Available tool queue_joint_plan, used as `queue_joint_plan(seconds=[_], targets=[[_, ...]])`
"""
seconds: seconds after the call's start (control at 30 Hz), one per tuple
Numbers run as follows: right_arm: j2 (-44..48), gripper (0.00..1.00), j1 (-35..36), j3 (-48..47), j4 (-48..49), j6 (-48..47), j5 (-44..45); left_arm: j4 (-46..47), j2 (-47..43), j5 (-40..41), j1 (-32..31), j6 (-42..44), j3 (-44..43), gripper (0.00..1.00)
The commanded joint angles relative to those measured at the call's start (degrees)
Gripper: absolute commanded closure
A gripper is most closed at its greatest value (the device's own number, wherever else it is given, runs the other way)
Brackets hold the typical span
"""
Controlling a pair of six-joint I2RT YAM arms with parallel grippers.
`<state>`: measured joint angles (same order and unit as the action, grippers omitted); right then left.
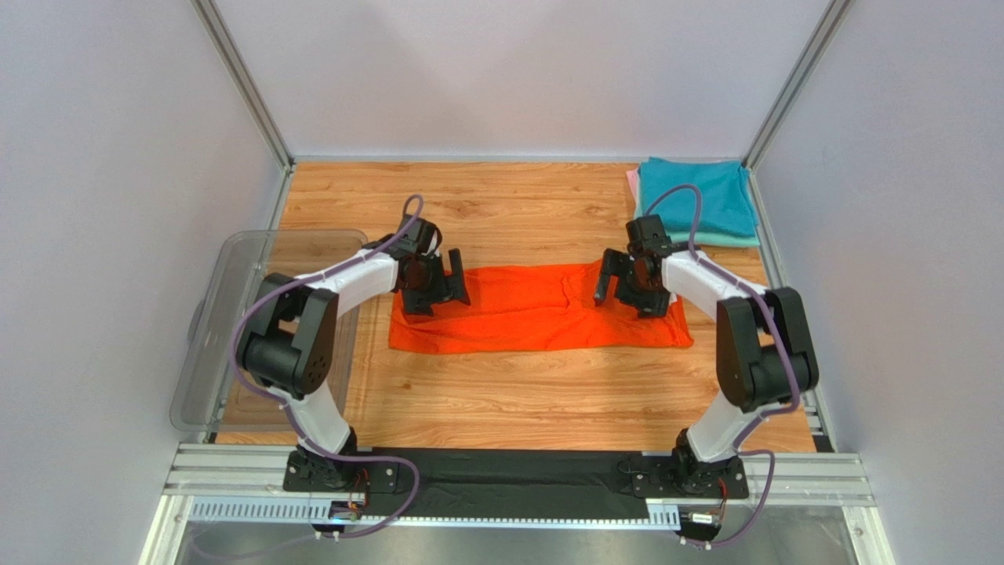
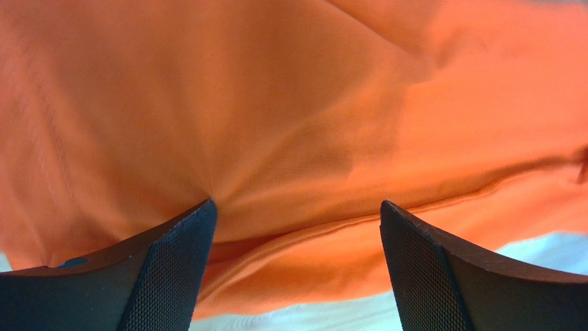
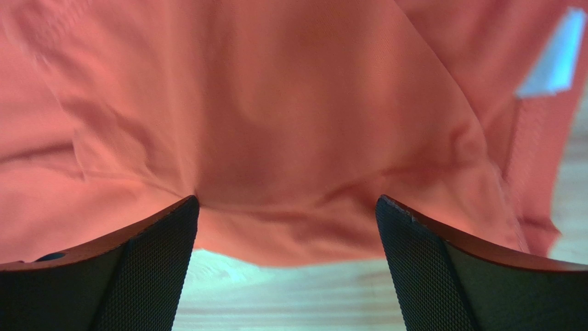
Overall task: Fold and stack the t-shirts
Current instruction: Fold the tshirt
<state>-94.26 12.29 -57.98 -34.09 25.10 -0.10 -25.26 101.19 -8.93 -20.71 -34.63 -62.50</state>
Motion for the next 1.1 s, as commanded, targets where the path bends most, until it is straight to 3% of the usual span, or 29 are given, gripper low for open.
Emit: queue_joint_plan(seconds=[0.0,0.23,0.47,0.67,0.83,0.97,1.07], targets=[[-5.6,0.0,-0.2,-6.4,4.6,1.1,-3.4,0.5,-4.7,-4.7,-0.4,-1.0,9.1,0.05],[-17.1,0.0,0.8,-17.9,5.0,-0.9,-8.7,2.1,-17.0,-7.7,-4.9,-6.0,24.4,0.02],[-29.7,0.0,4.7,-36.1,0.3,-2.0,-9.9,7.9,-27.7,-6.6,-17.4,-18.2,34.9,0.0],[-42.7,0.0,7.5,-56.2,-3.6,-2.2,-13.0,13.8,-29.3,-3.7,-25.7,-23.6,34.6,0.0],[-54.2,0.0,8.6,-74.3,-3.3,-2.8,-13.0,18.1,-25.4,-2.6,-29.6,-23.6,31.7,0.0],[-59.0,0.0,8.4,-81.6,0.2,-2.8,-14.6,20.8,-20.9,-2.2,-31.7,-23.3,29.6,0.0],[-59.4,0.0,8.5,-81.6,4.6,-3.2,-15.1,20.7,-18.6,-0.5,-32.9,-22.3,27.0,0.01]])
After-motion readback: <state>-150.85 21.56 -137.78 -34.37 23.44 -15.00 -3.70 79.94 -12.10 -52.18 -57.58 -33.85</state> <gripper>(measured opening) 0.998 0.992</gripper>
